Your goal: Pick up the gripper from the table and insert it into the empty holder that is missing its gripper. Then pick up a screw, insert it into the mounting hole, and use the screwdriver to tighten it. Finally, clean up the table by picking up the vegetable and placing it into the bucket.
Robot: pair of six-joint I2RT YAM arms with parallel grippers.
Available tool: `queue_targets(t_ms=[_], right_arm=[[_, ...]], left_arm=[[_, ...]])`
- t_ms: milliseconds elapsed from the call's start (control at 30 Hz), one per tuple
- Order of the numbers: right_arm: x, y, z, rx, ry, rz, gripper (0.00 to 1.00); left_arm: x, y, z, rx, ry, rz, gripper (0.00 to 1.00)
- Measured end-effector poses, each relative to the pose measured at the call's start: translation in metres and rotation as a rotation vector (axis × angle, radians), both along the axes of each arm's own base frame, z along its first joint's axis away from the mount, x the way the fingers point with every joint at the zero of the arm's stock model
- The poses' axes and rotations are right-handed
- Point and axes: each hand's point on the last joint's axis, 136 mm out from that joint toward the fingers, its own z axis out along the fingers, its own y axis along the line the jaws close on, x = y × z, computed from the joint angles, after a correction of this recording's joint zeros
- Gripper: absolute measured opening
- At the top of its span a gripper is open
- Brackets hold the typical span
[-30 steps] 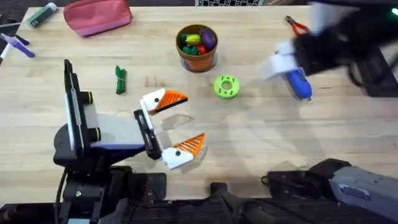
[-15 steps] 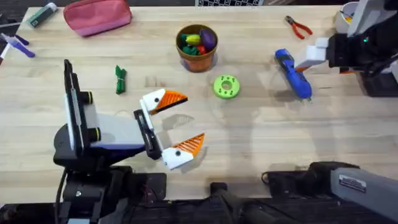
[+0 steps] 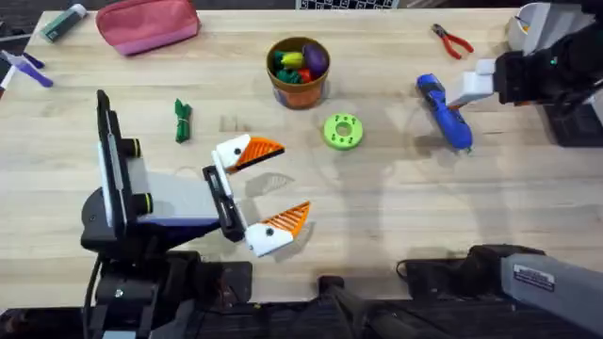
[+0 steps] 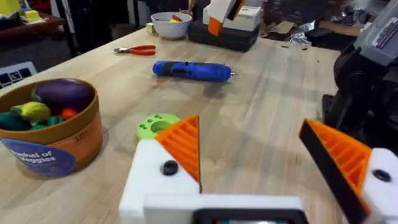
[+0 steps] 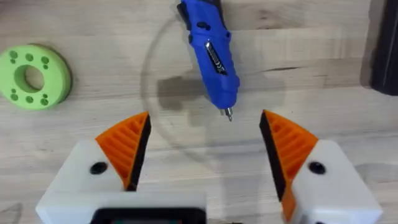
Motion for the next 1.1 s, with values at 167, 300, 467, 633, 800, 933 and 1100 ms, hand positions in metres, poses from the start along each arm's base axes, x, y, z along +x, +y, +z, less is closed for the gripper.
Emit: queue_targets(t_ms=[167, 300, 467, 633, 800, 933, 1100], right_arm=[[-0.0015, 0.0001, -0.0006, 0.001, 0.007, 0.0, 0.994], [-0.0015, 0.0001, -0.0006, 0.0, 0.007, 0.0, 0.994], [-0.0016, 0.0001, -0.0007, 0.0, 0.007, 0.001, 0.994], [-0.0016, 0.0001, -0.0007, 0.0, 0.007, 0.003, 0.994], [-0.0016, 0.0001, -0.0007, 0.0, 0.007, 0.003, 0.994], [-0.0016, 0.0001, -0.0007, 0.0, 0.007, 0.003, 0.994], [-0.0016, 0.0001, -0.0007, -0.001, 0.007, 0.003, 0.994]], left_arm=[[0.0, 0.0, 0.0, 0.0, 0.0, 0.0, 0.985], [0.0, 0.0, 0.0, 0.0, 0.0, 0.0, 0.985], [0.0005, 0.0002, 0.0001, 0.001, -0.001, 0.003, 0.985], [0.0006, 0.0003, 0.0, 0.001, -0.001, 0.004, 0.985], [0.0007, 0.0003, 0.0, 0.001, -0.001, 0.005, 0.661], [0.0011, 0.0005, 0.0001, 0.003, -0.005, 0.007, 0.043], [0.0011, 0.0005, 0.0001, 0.002, -0.005, 0.007, 0.01]])
